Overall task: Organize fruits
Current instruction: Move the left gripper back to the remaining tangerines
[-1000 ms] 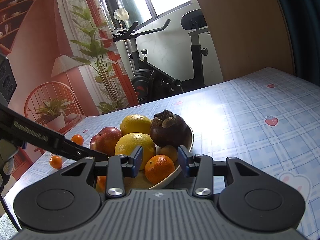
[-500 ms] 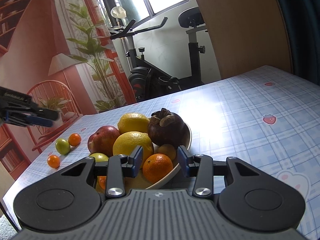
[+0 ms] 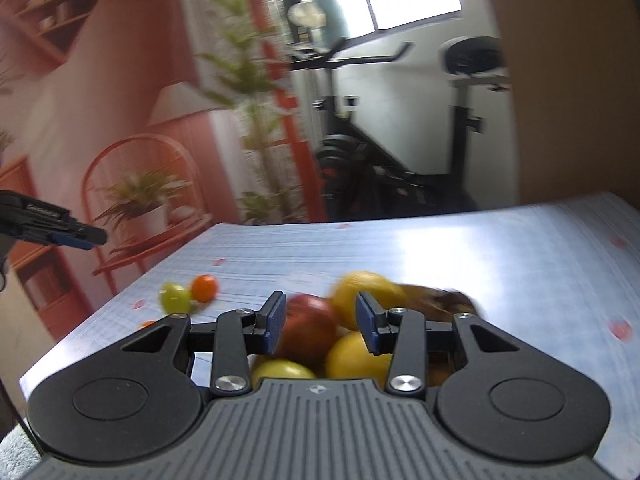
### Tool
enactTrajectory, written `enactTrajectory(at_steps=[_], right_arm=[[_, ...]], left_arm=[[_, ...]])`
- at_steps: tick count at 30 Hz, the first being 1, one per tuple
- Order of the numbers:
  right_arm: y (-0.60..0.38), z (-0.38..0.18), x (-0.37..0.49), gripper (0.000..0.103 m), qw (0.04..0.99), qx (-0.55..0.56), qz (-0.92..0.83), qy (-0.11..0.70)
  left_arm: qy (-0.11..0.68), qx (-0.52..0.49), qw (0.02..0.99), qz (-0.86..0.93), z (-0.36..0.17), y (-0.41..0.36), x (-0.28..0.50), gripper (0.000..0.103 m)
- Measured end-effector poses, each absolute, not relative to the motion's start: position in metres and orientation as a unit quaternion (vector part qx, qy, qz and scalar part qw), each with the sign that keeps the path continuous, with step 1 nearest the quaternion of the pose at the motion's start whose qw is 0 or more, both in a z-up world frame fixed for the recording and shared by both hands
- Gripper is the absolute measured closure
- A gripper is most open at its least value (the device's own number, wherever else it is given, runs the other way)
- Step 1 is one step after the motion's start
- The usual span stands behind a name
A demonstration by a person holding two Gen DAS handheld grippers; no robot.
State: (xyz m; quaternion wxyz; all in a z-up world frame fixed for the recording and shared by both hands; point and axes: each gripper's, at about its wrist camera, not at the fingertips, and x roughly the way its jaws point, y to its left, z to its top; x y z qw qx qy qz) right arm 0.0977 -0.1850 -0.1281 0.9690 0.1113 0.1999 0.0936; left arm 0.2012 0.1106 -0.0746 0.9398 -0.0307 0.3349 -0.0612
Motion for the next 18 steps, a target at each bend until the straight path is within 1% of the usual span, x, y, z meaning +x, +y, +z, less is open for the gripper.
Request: enactTrajectory(at_steps=[5, 8, 13, 18], right_arm=[[-0.138, -0.123, 0.133, 0.06, 0.956, 0.103, 0.162, 0.223], [-0.098, -0.126, 0.157, 0.06, 0.945, 0.069, 0.208, 0.242], [-0.043, -0.143, 0.191, 0.06, 0.92, 0.018, 0.275, 0.278], [-0.007, -0.165, 0.226, 0.06, 0.9, -0.013, 0.29, 0.326]], left_arm=[[0.336, -0.029, 0.94, -0.051, -0.09, 0.129, 0.196, 0.059], [0.336, -0.042, 0.94, -0.035, -0.1, 0.144, 0.197, 0.059], [0.328, -0.067, 0.942, -0.011, -0.105, 0.165, 0.192, 0.059], [0.327, -0.086, 0.941, 0.003, -0.111, 0.184, 0.185, 0.059]])
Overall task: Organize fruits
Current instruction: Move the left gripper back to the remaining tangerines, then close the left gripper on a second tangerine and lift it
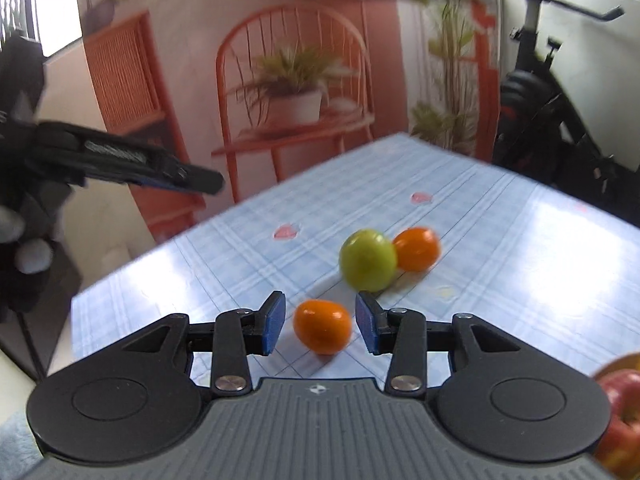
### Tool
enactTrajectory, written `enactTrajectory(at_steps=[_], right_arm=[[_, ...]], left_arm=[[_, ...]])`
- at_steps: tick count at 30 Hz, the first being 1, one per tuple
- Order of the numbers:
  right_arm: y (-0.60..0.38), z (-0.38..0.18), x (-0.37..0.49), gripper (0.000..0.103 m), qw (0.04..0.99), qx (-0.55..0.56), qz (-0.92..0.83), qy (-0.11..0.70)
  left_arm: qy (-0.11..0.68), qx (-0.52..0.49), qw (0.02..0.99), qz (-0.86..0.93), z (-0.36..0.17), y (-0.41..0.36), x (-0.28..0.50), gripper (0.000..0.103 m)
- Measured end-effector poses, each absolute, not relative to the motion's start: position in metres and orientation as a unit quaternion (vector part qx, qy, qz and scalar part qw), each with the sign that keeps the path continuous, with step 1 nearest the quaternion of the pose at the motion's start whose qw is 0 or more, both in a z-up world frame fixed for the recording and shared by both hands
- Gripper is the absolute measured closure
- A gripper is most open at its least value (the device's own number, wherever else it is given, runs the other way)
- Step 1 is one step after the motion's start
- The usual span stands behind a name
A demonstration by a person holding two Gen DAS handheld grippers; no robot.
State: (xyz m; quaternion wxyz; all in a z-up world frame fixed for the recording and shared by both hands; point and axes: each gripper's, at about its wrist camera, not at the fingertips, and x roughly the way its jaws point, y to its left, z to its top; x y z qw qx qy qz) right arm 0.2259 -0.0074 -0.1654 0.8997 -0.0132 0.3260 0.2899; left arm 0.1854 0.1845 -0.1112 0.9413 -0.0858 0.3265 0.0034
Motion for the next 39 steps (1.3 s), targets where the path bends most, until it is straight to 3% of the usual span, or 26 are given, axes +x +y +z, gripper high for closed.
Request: enactTrajectory(at_steps=[5, 7, 17, 21, 25, 39], right_arm=[[0.002, -0.185, 0.24, 0.055, 0.887, -0.025, 0.279, 0.366], [-0.001, -0.188, 0.242, 0.06, 0.885, -0.013, 0.284, 0.369], [-0.032, -0.176, 0.226, 0.06, 0.896, 0.04, 0.263, 0.355], [-0.046, -0.165, 0.205, 0.06, 0.915, 0.034, 0.242, 0.32], [-0.072, -0.157, 0.176, 0.06, 0.93, 0.059, 0.221, 0.288], [-0.19, -0.129, 0.126, 0.06, 0.959, 0.172, 0.088, 0.209]], left_arm=[[0.332, -0.101, 0.938, 0.013, -0.118, 0.195, 0.184, 0.059], [0.334, -0.103, 0.937, 0.013, -0.119, 0.196, 0.185, 0.059], [0.34, -0.093, 0.936, -0.017, -0.118, 0.176, 0.193, 0.057], [0.343, -0.088, 0.935, -0.029, -0.114, 0.162, 0.2, 0.057], [0.339, -0.071, 0.937, -0.049, -0.109, 0.142, 0.203, 0.041], [0.423, -0.035, 0.899, -0.107, -0.142, 0.08, 0.311, 0.041]])
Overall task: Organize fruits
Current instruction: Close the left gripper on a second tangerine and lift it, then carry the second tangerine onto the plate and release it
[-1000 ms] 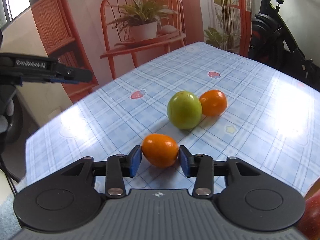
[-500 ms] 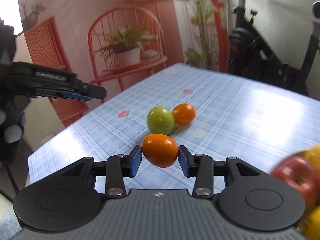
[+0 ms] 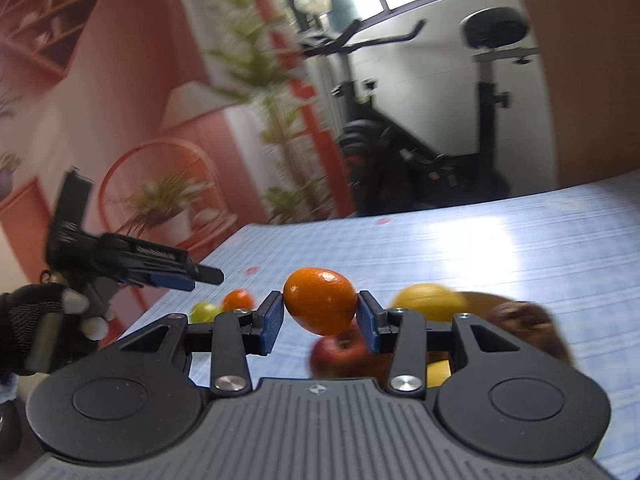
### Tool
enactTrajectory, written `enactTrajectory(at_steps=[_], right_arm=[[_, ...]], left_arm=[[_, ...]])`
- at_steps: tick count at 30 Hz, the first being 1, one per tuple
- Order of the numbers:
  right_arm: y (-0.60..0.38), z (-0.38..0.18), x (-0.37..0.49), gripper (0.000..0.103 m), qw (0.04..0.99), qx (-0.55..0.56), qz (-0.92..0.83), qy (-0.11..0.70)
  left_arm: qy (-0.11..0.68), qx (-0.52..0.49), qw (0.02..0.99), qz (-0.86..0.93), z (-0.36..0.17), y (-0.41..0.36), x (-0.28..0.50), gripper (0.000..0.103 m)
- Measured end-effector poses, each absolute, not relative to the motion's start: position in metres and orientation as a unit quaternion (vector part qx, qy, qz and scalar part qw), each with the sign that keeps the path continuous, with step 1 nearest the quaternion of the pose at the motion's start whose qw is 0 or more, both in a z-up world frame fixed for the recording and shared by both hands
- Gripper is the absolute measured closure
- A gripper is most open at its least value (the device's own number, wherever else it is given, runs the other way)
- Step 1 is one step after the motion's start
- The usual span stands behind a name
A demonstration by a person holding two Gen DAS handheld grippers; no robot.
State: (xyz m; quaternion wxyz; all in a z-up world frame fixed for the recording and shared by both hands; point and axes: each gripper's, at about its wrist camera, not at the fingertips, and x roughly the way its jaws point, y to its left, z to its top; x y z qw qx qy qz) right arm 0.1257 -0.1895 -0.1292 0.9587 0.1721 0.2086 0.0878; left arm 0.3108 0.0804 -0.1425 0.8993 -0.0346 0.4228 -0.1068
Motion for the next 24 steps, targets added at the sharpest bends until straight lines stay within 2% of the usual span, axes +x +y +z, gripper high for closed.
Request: enactTrajectory(at_steps=[11, 16, 18, 24], right_arm=[[-0.221, -0.13, 0.109, 0.06, 0.956, 0.215, 0.059, 0.189], [-0.226, -0.13, 0.101, 0.06, 0.959, 0.211, 0.057, 0.183], [-0.228, -0.131, 0.097, 0.06, 0.96, 0.207, 0.052, 0.182], [-0.241, -0.134, 0.089, 0.06, 0.961, 0.21, 0.031, 0.178]], left_arm=[[0.496, 0.005, 0.865, -0.073, -0.169, 0.063, 0.349, 0.043], [0.499, 0.025, 0.864, -0.06, -0.175, 0.059, 0.352, 0.055], [0.495, 0.032, 0.866, -0.061, -0.172, 0.058, 0.352, 0.064], [0.48, 0.044, 0.874, -0.062, -0.163, 0.053, 0.339, 0.064]])
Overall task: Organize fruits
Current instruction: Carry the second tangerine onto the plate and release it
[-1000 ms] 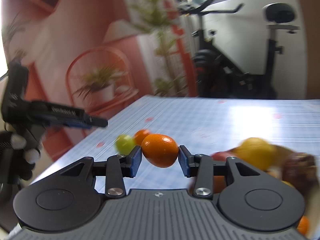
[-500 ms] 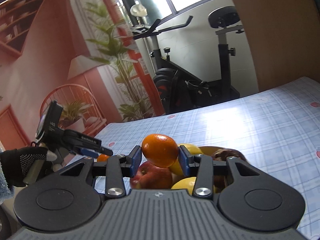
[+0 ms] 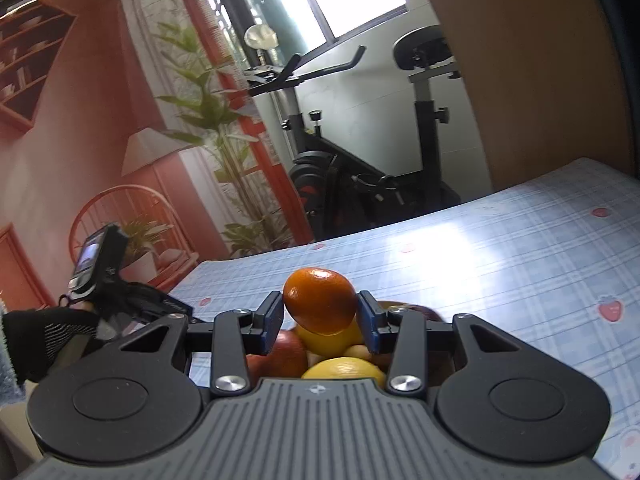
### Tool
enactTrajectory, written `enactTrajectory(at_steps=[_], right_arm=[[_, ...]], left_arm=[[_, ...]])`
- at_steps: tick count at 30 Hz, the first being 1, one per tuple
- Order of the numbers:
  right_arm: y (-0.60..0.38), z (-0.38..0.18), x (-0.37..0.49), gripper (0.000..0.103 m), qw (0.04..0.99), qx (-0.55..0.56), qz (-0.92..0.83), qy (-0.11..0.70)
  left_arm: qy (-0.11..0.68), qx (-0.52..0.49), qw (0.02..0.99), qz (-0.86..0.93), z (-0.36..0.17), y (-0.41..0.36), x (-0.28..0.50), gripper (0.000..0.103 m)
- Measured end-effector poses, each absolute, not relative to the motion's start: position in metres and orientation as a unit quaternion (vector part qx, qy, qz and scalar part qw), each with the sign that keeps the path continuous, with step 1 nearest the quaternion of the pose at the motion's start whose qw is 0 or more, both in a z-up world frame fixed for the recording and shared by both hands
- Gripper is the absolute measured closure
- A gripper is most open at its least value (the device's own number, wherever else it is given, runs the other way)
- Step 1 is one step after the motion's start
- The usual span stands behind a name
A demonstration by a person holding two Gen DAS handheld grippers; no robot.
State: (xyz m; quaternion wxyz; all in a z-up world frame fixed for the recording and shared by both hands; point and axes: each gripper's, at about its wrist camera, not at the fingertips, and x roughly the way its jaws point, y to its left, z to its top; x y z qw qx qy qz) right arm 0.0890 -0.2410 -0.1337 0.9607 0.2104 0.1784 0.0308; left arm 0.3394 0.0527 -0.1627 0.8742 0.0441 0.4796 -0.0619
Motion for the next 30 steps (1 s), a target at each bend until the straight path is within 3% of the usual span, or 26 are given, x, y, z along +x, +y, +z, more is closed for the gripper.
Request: enactTrajectory(at_steps=[15, 30], right_arm=[[-0.261, -0.158, 0.056, 0.06, 0.959, 0.205, -0.007, 0.197], [-0.27, -0.175, 0.054, 0.06, 0.966, 0.179, -0.007, 0.187]], left_arm=[[0.406, 0.103, 0.883, -0.21, -0.101, -0.05, 0.255, 0.064], [0.421, 0.128, 0.856, -0.272, -0.118, -0.128, 0.227, 0.064]])
